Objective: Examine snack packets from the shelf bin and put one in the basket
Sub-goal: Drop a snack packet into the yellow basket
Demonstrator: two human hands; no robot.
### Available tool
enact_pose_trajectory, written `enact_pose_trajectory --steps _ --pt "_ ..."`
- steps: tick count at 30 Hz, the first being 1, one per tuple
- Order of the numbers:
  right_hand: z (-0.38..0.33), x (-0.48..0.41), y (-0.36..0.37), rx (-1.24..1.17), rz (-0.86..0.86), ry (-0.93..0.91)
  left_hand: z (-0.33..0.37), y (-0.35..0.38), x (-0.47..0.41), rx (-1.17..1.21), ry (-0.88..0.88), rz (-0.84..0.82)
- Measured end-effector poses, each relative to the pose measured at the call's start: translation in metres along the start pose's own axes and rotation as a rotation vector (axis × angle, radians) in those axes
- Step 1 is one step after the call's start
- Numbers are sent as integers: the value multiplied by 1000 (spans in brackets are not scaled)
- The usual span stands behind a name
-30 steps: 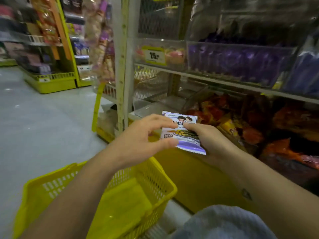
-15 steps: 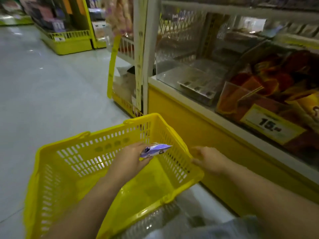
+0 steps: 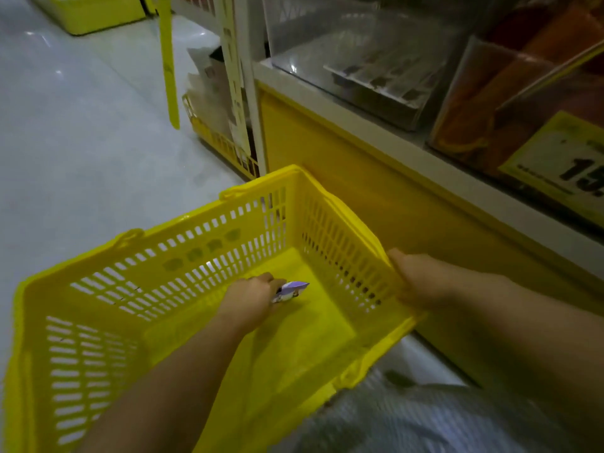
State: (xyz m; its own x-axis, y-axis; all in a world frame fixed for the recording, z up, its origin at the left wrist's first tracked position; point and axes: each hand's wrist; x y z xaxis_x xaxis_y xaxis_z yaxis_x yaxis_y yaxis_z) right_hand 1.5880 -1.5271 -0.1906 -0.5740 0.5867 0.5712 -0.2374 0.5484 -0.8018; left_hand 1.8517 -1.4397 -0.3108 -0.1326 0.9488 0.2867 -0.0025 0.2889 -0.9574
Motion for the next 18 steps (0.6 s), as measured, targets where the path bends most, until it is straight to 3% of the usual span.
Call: enact_pose_trajectory --steps 5,11,18 --pt "28 18 3 61 -98 133 23 15 2 29 148 -87" --pt "32 25 9 81 -20 182 49 44 15 -2 296 -117" --pt "32 28 10 75 0 175 56 65 18 -153 152 -319"
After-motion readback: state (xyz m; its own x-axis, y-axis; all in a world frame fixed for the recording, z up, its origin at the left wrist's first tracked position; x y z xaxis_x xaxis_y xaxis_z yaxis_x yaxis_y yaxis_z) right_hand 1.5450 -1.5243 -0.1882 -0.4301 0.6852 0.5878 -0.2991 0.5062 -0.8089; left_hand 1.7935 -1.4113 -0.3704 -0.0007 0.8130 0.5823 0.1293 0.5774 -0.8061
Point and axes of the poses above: each hand's wrist, its own x-axis away from the middle knuckle, its own y-axis out of the palm, z = x × y, and after that the axes turned 12 degrees about -y, right-handed
